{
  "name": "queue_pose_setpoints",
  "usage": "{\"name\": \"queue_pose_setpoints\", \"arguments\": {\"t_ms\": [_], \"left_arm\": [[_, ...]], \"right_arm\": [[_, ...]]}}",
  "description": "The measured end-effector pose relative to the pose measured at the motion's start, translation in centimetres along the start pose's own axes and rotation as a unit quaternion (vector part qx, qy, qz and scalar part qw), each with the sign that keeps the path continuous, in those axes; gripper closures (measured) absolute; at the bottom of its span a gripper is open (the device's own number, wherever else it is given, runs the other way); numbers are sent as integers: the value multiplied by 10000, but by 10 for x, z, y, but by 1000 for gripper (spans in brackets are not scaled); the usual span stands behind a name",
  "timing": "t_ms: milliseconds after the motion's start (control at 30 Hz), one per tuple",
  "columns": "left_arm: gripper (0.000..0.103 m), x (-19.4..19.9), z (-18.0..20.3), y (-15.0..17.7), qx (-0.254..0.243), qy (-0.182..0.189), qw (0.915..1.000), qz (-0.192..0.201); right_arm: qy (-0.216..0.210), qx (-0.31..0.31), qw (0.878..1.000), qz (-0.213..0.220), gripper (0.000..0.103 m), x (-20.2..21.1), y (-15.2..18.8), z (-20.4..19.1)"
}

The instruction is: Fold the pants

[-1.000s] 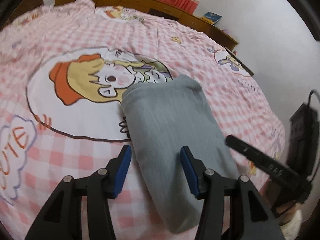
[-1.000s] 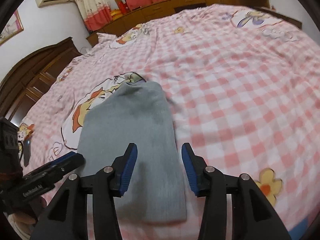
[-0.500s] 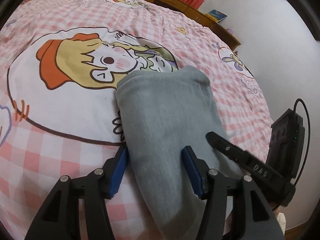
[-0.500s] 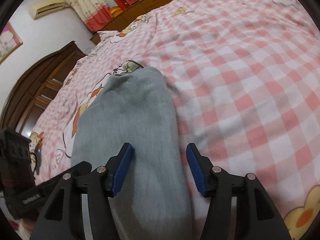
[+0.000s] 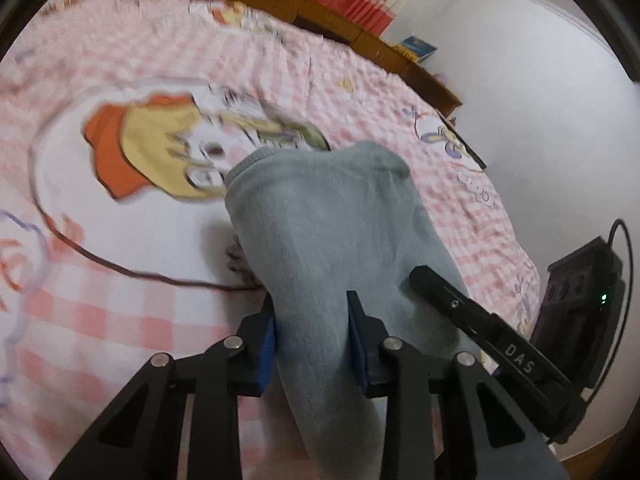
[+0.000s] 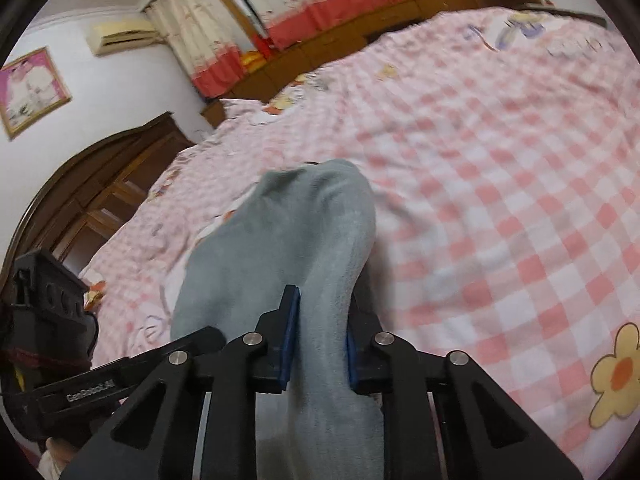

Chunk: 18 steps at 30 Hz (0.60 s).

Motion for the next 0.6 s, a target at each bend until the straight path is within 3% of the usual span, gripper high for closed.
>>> {"name": "queue_pose_setpoints", "arguments": {"t_ms": [100,300,433,600], "left_arm": [[73,22,-13,-13,-107,-102,9998,159],[73,45,-49,-35,-508,-286,9983,11],[72,32,-76,-38,-472,-219,9986,-136],[64,16,-104,-29,-257,-74,9993,-265]], "right_arm": [[-173,185,9997,-54,83,-4,2,-27],[-521,272,9982,-127,83,-20,7,-75],[-253,599,9978,-163,83,-37,18,-99],[169,665,9969,-393,82,-54,29,-88]]}}
Point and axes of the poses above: each gripper's, at about its wrist camera, not at the fingertips, and x roughly against the way its jaws point, z to its right, y to its underside, the point moved 1 cm from there along -x, roughly the way its jaws point, and after that the axes turned 10 degrees about z, right-handed, at the moved point
